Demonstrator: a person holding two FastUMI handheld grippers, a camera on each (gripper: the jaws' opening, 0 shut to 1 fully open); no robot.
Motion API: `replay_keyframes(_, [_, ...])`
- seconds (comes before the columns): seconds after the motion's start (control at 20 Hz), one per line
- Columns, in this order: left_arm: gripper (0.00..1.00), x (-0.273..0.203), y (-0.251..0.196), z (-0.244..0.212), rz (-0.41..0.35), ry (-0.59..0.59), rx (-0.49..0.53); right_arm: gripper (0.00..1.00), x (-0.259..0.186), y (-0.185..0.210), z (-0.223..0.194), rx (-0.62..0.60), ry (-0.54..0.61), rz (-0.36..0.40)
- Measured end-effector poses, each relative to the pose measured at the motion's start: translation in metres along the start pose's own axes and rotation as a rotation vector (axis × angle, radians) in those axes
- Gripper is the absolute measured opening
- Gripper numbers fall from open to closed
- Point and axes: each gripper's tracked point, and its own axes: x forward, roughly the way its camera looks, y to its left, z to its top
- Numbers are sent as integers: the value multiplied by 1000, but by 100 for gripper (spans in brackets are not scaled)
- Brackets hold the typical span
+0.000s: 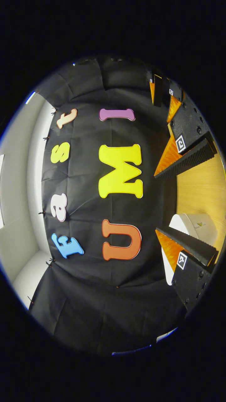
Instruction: Press the lid of the desktop garbage bin to open it, pick up the crumpled paper on the desktop and throw it into the bin, then pick up the pop can on the desktop and drop it into the bin, and finally close the garbage bin lid.
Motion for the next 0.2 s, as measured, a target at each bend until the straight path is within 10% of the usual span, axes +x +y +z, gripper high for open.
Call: replay_keyframes(0.2, [98, -12, 1, -6, 38, 0, 10, 98, -6, 9, 7, 5, -25, 41])
